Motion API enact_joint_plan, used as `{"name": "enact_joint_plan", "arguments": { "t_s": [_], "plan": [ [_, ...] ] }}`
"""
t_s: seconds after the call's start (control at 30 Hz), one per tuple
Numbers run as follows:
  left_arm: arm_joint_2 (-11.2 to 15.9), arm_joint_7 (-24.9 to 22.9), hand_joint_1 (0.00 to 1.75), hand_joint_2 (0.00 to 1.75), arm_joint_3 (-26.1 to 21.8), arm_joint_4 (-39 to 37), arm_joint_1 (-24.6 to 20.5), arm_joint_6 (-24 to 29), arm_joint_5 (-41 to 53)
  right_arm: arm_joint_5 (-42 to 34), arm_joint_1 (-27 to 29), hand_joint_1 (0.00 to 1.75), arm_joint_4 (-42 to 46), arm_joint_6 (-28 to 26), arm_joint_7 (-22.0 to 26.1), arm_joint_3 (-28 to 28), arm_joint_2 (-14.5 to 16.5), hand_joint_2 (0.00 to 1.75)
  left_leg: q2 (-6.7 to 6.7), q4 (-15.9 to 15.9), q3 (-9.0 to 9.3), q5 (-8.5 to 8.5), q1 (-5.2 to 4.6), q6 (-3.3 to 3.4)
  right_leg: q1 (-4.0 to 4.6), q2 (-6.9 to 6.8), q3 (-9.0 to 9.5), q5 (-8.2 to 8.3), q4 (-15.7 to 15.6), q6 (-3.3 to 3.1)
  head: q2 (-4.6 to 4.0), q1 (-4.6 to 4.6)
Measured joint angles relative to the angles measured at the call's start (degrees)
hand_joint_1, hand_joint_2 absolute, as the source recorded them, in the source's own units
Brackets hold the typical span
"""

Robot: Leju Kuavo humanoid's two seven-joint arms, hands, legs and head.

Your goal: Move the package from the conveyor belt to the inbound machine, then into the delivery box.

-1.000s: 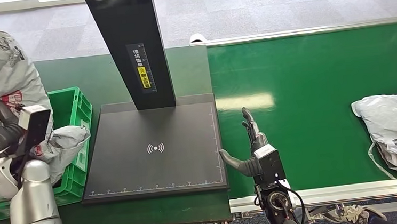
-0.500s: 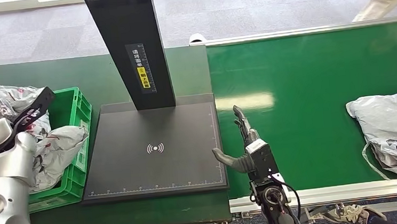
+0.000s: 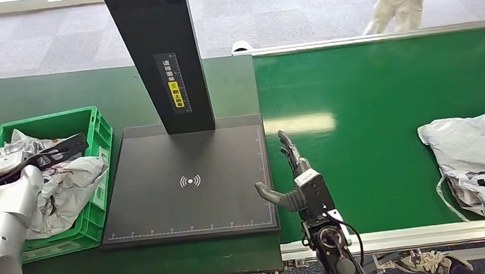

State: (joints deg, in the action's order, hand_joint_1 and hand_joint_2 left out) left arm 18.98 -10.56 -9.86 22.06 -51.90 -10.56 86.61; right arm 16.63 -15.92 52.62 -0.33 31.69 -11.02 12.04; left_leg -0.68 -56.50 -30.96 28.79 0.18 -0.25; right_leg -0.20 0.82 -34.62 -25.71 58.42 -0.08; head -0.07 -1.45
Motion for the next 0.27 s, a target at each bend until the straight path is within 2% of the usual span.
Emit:
{"name": "enact_joint_plan", "arguments": {
  "t_s": [0.1, 0.2, 0.27],
  "plan": [
    [-0.6, -0.7, 0.0, 1.75, 0.3, 0.3, 0.3, 10.0, -1.1, -0.1, 0.8, 0.0, 0.7, 0.0, -0.4, 0.0, 0.0, 1.75, 0.0, 0.0, 0.0, 0.0, 0.0, 0.0, 0.0, 0.0, 0.0, 0.0, 0.0, 0.0, 0.0, -0.01],
    [-1.7, 1.5, 0.0, 1.75, 0.5, 1.4, 1.0, 21.8, -3.9, -0.3, 2.0, 0.0, 1.9, 0.0, -0.7, 0.0, 0.0, 1.75, 0.0, 0.0, -0.01, 0.0, 0.0, 0.0, 0.0, 0.0, -0.01, 0.0, 0.0, 0.0, 0.0, -0.01],
    [-2.3, 2.9, 0.0, 1.75, 0.5, 2.2, 1.3, 26.3, -5.1, -0.3, 2.5, 0.0, 2.5, -0.1, -0.7, 0.0, 0.0, 1.75, 0.0, 0.0, -0.02, 0.0, 0.0, 0.0, 0.0, 0.01, -0.01, 0.0, 0.0, 0.0, 0.0, 0.0]
  ]
}}
